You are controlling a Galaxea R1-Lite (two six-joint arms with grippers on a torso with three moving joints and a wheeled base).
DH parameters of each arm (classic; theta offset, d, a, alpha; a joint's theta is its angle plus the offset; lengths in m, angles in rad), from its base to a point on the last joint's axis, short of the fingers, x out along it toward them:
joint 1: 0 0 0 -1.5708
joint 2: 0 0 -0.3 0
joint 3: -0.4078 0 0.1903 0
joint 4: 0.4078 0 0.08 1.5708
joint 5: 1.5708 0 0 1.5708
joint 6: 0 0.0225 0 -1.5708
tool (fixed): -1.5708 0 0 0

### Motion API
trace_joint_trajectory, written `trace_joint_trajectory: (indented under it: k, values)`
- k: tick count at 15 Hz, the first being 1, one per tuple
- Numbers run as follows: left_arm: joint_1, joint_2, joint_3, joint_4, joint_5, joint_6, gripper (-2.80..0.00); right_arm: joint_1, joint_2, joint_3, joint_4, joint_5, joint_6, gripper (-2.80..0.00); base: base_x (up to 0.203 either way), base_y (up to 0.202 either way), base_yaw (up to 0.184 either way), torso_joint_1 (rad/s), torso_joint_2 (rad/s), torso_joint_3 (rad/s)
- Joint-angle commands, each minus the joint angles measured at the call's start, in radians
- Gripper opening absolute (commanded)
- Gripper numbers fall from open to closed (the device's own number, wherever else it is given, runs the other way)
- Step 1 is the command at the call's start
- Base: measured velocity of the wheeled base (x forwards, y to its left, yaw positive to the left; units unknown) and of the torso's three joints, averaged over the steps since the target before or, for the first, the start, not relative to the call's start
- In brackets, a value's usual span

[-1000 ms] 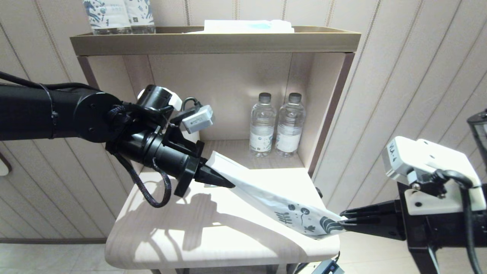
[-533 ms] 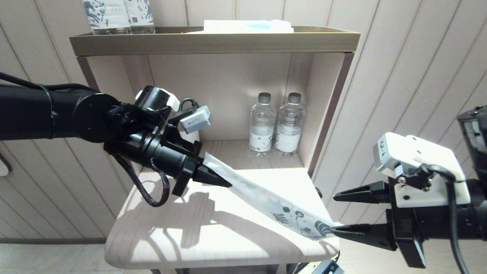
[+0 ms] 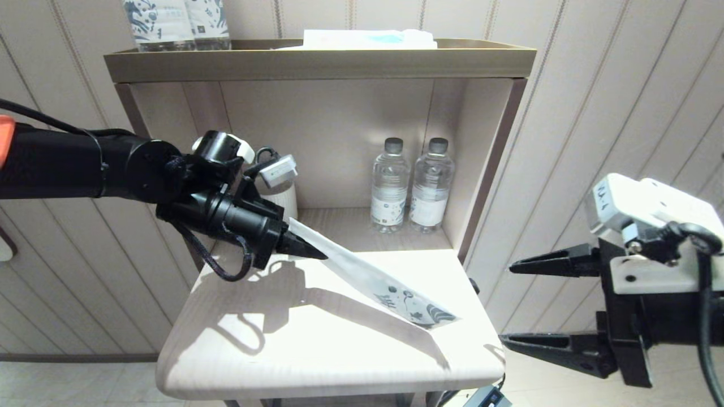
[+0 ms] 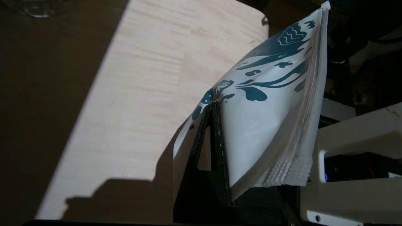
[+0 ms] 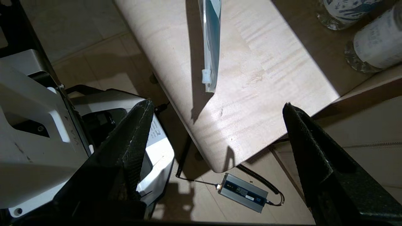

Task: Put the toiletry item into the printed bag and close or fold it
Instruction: Close the strorage bag and place it on the desk

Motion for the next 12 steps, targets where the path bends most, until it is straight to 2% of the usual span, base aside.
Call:
trace_joint_trajectory:
  k: [1,3,5,6,8,9,12]
  values:
    - [0.027,0.026,-0.016,0.002,0.002,-0.03,-2.8,-0.005,-0.039,0.005,-0.001,0.0,0.045,-2.8,0.0,0.0,0.0,0.0,0.0,0.0]
    - [0.026,0.028,-0.036,-0.011,0.018,-0.113,-2.8,-0.007,-0.055,0.011,-0.002,0.002,0.07,-2.8,0.0,0.0,0.0,0.0,0.0,0.0]
    - [0.027,0.029,-0.041,-0.097,0.028,-0.235,-2.8,-0.005,-0.079,0.036,-0.004,0.004,0.071,-2.8,0.0,0.0,0.0,0.0,0.0,0.0]
    - [0.027,0.035,-0.043,-0.141,0.05,-0.289,-2.8,-0.005,-0.081,0.04,-0.004,0.004,0.071,-2.8,0.0,0.0,0.0,0.0,0.0,0.0]
    - [0.025,0.055,-0.047,-0.269,0.141,-0.415,-2.8,-0.003,-0.081,0.041,-0.004,0.004,0.073,-2.8,0.0,0.0,0.0,0.0,0.0,0.0]
    - [0.024,0.062,-0.042,-0.315,0.162,-0.457,-2.8,-0.003,-0.08,0.042,-0.004,0.004,0.073,-2.8,0.0,0.0,0.0,0.0,0.0,0.0]
    - [0.024,0.08,-0.05,-0.328,0.204,-0.477,-2.8,-0.002,-0.081,0.062,-0.018,0.004,0.073,-2.8,0.0,0.0,0.0,0.0,0.0,0.0]
